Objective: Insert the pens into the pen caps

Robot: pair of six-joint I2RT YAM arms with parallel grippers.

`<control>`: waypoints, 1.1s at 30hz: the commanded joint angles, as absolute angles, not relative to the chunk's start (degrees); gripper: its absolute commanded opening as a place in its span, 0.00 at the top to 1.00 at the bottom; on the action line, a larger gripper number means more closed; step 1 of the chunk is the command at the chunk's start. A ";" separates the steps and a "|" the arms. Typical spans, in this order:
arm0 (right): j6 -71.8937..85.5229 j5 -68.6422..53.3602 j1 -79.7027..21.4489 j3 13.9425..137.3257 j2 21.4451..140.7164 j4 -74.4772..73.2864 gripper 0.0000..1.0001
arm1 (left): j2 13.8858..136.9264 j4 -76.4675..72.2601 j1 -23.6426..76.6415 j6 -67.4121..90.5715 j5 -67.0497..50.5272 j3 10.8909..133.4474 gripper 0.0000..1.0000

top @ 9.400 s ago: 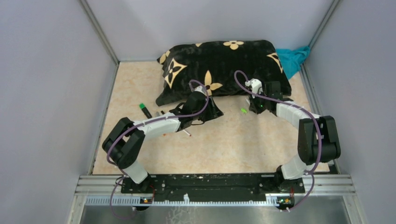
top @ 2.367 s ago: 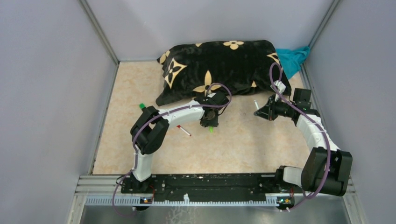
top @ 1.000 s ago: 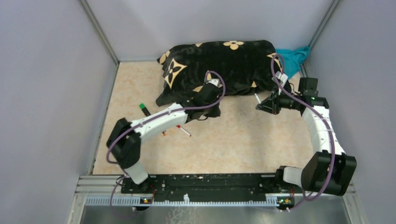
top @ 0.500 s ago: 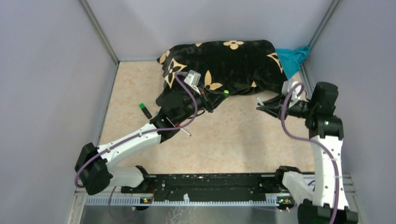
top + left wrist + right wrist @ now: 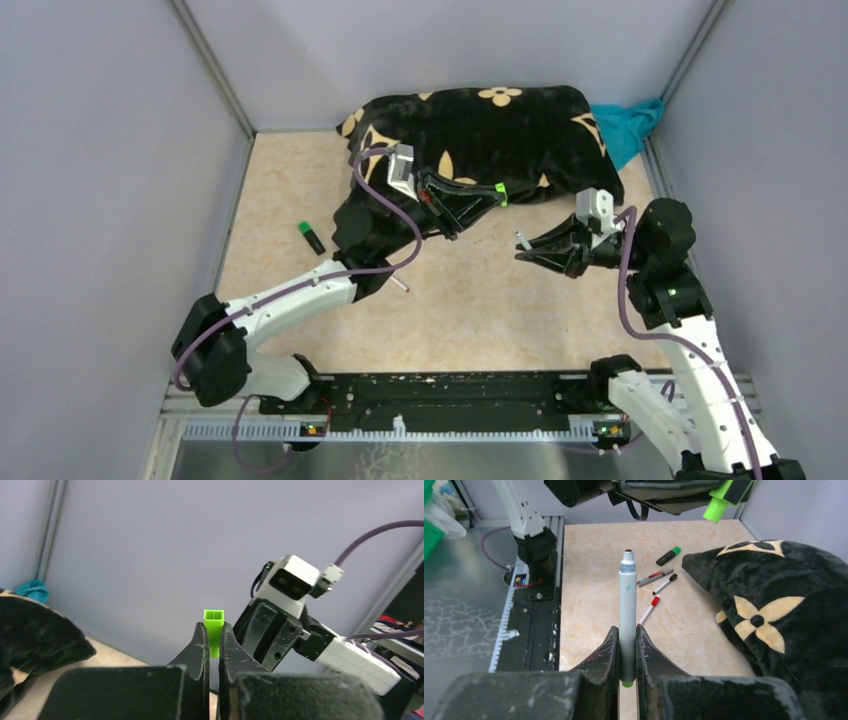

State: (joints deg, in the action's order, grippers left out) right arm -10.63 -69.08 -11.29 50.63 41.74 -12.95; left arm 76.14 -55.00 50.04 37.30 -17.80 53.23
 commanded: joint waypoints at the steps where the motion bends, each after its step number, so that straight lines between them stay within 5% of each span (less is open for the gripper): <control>1: -1.25 -64.33 -14.15 50.30 42.62 -4.48 1.00 | 77.01 -65.57 50.03 40.86 -21.53 54.77 1.00; 33: 4.72 -62.60 -15.48 48.84 44.24 0.78 1.00 | 75.93 -66.66 50.09 36.44 -20.23 53.28 1.00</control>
